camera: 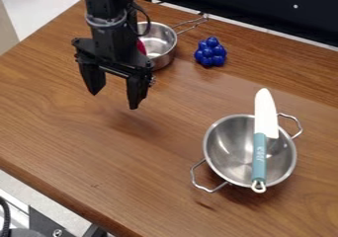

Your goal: Moved the knife at the left side of the table

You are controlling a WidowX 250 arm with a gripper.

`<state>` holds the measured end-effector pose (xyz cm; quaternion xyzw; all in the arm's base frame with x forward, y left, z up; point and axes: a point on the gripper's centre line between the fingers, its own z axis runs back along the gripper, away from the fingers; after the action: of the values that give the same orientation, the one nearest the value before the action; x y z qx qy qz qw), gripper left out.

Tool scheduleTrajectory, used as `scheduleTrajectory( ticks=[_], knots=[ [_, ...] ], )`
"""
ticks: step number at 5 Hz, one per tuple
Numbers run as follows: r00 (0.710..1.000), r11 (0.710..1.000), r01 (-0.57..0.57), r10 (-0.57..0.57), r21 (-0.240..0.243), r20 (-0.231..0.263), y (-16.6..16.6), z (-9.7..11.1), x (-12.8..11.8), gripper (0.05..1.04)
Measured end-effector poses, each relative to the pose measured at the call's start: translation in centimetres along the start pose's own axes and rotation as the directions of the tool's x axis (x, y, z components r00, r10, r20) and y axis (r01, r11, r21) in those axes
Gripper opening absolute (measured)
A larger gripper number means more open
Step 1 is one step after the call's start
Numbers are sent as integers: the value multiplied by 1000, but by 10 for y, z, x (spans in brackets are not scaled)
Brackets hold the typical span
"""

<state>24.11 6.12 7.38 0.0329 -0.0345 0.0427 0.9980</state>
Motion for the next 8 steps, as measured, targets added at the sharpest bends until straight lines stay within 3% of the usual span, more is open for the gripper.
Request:
scheduleTrajectory(
  ticks=[1,2,4,5,6,7,8],
  knots=[
    [1000,1000,-1,1,-9,-31,-4,-5,-4,995],
    [997,999,-17,14,-41,-79,-31,-2,-8,995],
    [997,993,-52,46,-109,-57,-76,29,-15,995],
    [998,984,-66,62,-165,-25,-110,42,-20,995],
    [996,976,-86,89,-199,4,-142,39,-20,995],
    [993,975,-113,118,-193,16,-166,28,-16,995],
    [992,979,-122,123,-166,-2,-180,15,-14,995]
  ],
)
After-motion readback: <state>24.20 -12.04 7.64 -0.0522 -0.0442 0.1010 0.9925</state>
